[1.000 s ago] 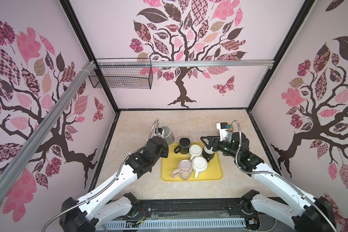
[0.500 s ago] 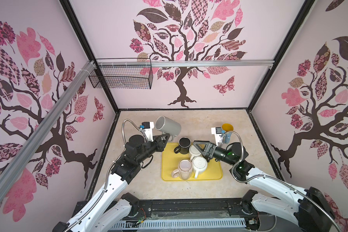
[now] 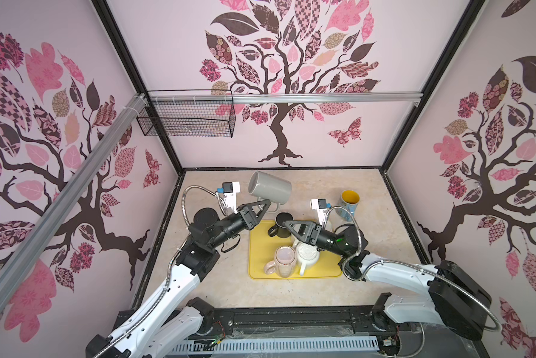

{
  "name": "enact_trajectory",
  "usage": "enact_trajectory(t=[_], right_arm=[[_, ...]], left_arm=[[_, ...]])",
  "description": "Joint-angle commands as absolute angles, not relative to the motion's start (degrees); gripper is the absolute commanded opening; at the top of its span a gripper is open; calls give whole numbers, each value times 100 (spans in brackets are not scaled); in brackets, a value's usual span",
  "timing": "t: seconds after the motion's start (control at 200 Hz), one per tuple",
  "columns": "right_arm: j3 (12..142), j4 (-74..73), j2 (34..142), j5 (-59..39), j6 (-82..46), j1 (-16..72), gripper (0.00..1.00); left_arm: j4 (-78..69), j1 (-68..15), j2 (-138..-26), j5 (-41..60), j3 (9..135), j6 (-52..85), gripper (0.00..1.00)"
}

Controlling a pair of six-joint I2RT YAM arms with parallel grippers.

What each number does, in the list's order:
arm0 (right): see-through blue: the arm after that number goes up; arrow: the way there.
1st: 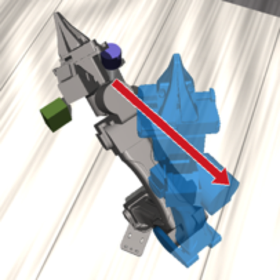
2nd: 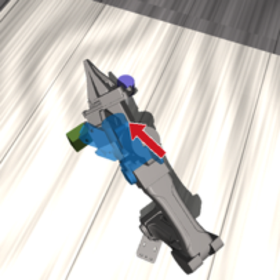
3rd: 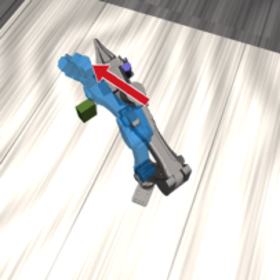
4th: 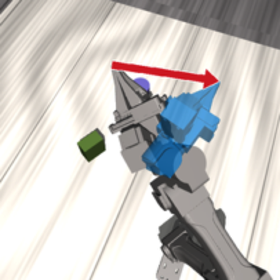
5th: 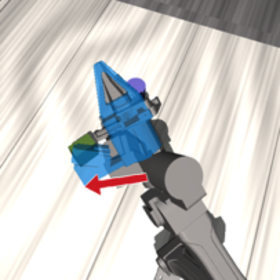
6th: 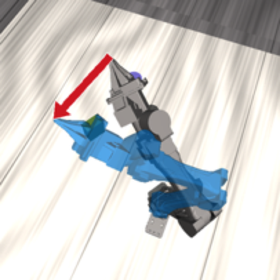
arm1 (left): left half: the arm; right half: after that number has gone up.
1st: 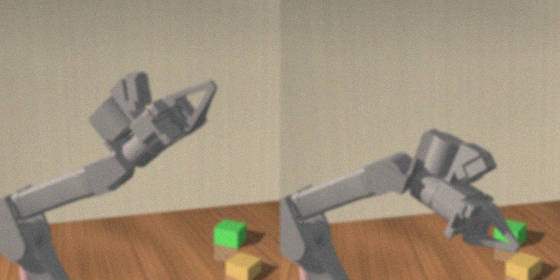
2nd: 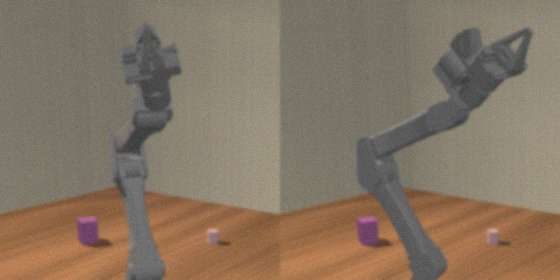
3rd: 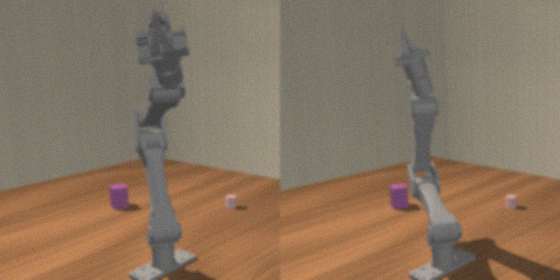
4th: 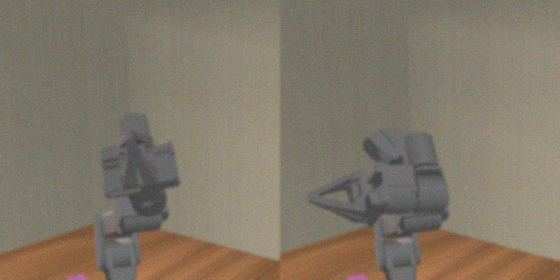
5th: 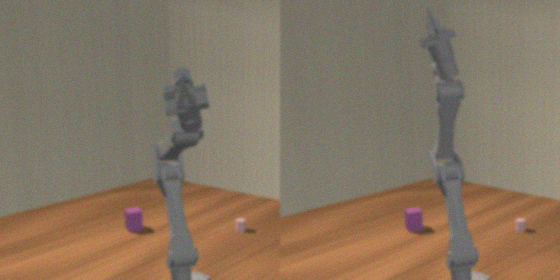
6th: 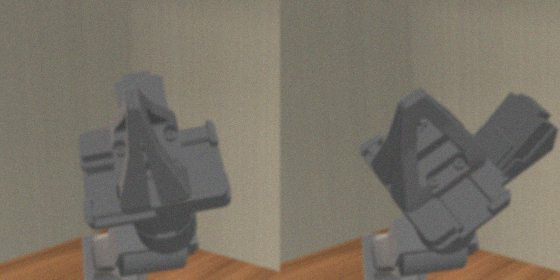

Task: Turn the mug right side up
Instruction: 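Grasp the held grey mug with the right gripper beside the left gripper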

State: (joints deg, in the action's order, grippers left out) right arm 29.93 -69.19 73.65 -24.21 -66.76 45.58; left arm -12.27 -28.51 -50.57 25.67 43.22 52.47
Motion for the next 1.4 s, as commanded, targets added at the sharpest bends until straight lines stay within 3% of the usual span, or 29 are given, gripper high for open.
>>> enact_trajectory(t=[0.0,0.23,0.59,1.07,1.155,1.205,1.24,1.27,1.395], right_arm=[[3381,-7655,7612,-2382,-7027,4569,62],[3780,-8166,8174,-2358,-7414,4568,61],[4207,-8807,8647,-1876,-7734,4569,46],[4865,-8798,9073,-1833,-7775,4568,40],[4911,-8830,9140,-1799,-7815,4569,34],[4913,-8832,9149,-1772,-7807,4566,26],[4909,-8833,9150,-1742,-7805,4568,18],[4913,-8827,9156,-1739,-7796,4569,0],[4920,-8802,9149,-1780,-7762,4570,0]], left_arm=[[-2281,-2849,-4877,2753,4254,5395,0],[-2652,-2873,-4830,2961,4099,5599,0],[-2839,-3197,-4602,2878,3727,5700,0],[-2630,-3435,-4526,2958,3501,5603,0],[-2620,-3428,-4487,2959,3439,5572,0],[-2583,-3428,-4437,2940,3414,5551,0],[-2519,-3428,-4405,2916,3397,5541,0],[-2449,-3428,-4371,2910,3393,5517,0],[-1938,-3438,-4243,2783,3431,5266,0]])
